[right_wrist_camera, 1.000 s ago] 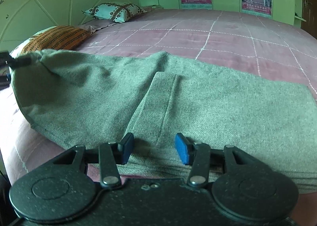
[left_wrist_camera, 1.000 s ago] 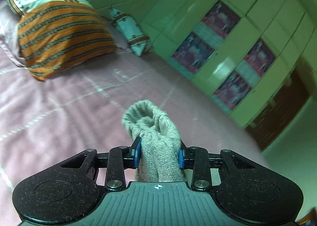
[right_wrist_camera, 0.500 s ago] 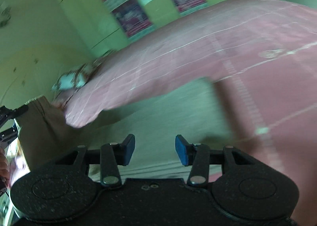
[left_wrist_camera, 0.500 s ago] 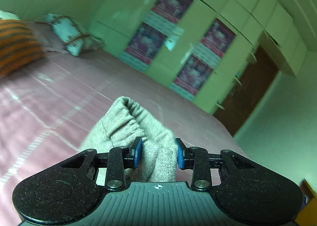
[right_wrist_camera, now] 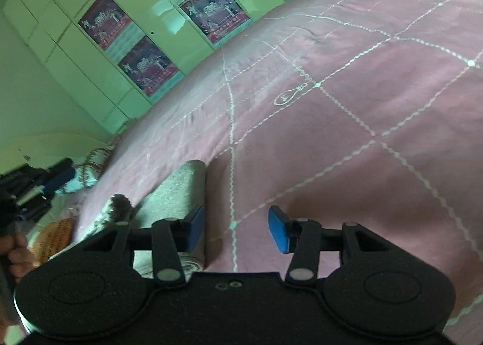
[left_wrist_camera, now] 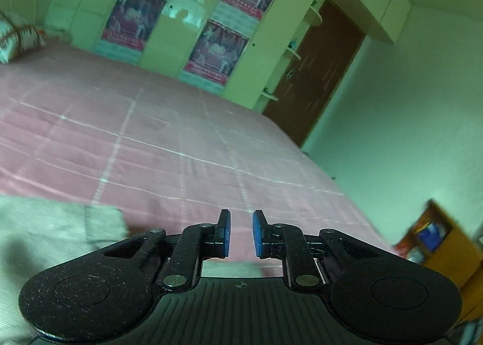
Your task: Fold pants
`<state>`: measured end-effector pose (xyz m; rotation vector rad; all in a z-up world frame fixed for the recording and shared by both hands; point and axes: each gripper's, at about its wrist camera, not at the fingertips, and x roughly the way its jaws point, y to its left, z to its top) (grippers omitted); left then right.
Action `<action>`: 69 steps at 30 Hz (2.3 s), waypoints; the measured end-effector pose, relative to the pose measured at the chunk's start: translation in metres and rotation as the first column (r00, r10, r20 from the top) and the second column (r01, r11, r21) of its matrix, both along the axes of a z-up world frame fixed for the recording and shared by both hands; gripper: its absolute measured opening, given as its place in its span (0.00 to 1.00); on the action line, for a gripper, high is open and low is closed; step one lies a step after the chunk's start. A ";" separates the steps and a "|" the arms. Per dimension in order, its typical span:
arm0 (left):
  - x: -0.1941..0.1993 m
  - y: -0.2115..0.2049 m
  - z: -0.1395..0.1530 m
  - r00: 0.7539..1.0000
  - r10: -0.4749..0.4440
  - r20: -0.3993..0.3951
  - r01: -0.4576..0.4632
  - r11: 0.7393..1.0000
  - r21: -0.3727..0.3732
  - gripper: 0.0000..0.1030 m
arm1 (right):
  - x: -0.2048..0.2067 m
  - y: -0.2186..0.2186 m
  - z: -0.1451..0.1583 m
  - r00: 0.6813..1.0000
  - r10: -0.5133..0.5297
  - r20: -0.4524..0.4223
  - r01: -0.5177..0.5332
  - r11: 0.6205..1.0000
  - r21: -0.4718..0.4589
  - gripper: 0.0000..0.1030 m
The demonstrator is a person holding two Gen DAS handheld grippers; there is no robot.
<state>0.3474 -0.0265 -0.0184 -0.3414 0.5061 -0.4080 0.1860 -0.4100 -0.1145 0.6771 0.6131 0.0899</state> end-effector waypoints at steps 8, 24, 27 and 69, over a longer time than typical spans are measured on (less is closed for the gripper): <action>-0.065 0.141 -0.019 0.954 0.291 -0.074 -0.282 0.953 0.112 0.16 | 0.034 0.066 0.008 0.983 0.183 0.030 -0.184 0.982 0.049 0.39; -0.116 0.271 -0.105 0.876 0.447 -0.179 -0.432 0.894 0.119 0.16 | 0.082 0.179 -0.009 0.958 0.275 -0.077 -0.231 0.905 0.357 0.47; -0.112 0.280 -0.114 0.872 0.452 -0.189 -0.443 0.892 0.091 0.16 | 0.078 0.181 -0.016 0.978 0.197 -0.070 -0.148 0.889 0.433 0.59; -0.111 0.108 -0.092 0.977 0.207 -0.052 -0.199 0.973 0.120 0.52 | 0.065 0.161 0.095 0.970 0.221 0.103 -0.233 0.964 0.129 0.29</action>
